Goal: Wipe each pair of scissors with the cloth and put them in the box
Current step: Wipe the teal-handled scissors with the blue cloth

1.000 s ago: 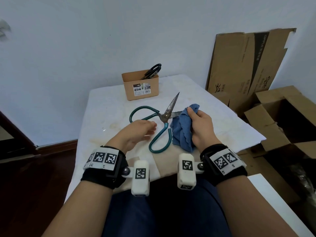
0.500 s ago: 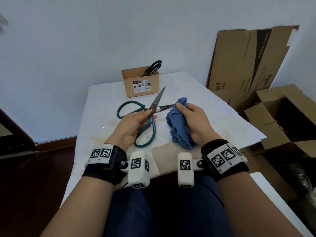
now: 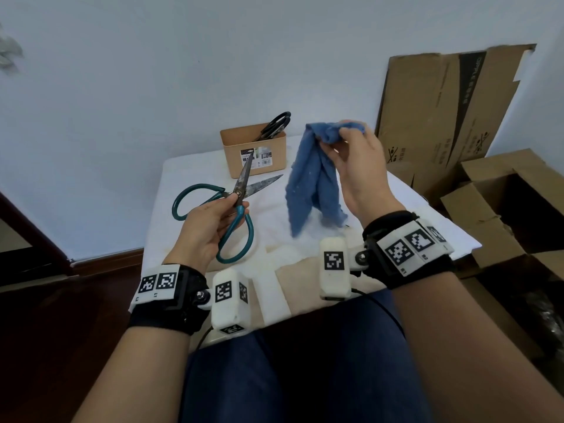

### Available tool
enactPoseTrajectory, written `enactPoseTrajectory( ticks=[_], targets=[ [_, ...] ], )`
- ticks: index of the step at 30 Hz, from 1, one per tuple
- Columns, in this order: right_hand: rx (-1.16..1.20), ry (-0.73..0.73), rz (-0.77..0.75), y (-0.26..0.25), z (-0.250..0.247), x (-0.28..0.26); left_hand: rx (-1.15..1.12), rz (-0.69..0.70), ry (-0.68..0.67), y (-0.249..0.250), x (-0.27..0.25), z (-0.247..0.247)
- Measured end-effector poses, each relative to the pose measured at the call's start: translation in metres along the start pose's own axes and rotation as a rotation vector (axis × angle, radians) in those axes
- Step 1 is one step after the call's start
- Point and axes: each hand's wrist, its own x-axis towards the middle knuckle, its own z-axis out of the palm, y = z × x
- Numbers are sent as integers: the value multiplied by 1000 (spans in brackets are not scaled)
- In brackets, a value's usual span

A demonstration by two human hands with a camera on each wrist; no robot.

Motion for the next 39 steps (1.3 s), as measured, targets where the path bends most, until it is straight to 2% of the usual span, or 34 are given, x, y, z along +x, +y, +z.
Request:
enactPoseTrajectory(
  ticks=[2,4,7,12,15,18,20,24,27,30,32,36,39],
  targets=[
    [18,43,-38,-2,-5,4,-8,-10,8,1,0,0],
    [-37,158,1,6,-18,6,-12,-18,15,1,1,2],
    [-426,342,100,27,-48,10,-9,-29,14,0,2,4],
    [-1014,374,161,48,-76,6,-5,-46,4,-2,3,8],
    [-1202,356,27,45,-69,4,-7,-44,3,-3,3,9],
    [-1366,202,-97,46,-58,9,-1,-45,7,-5,4,7],
    [-1382,60,-63,49,-50,15,4,-41,15,-5,5,4],
    [-1235,-213,64,63,-31,20,11,-25,30,-3,8,-2],
    [-1339,-404,112,79,-25,21,22,-21,33,-2,9,-6],
    [-1609,-590,216,95,-27,22,53,-28,19,-1,10,-11],
    [-1698,-539,194,101,-31,26,91,-38,-10,0,9,-14],
    [-1516,-349,41,97,-38,31,194,-35,-61,1,8,-15],
    [-1324,-185,35,82,-38,32,246,-27,-86,1,8,-12]
  ],
)
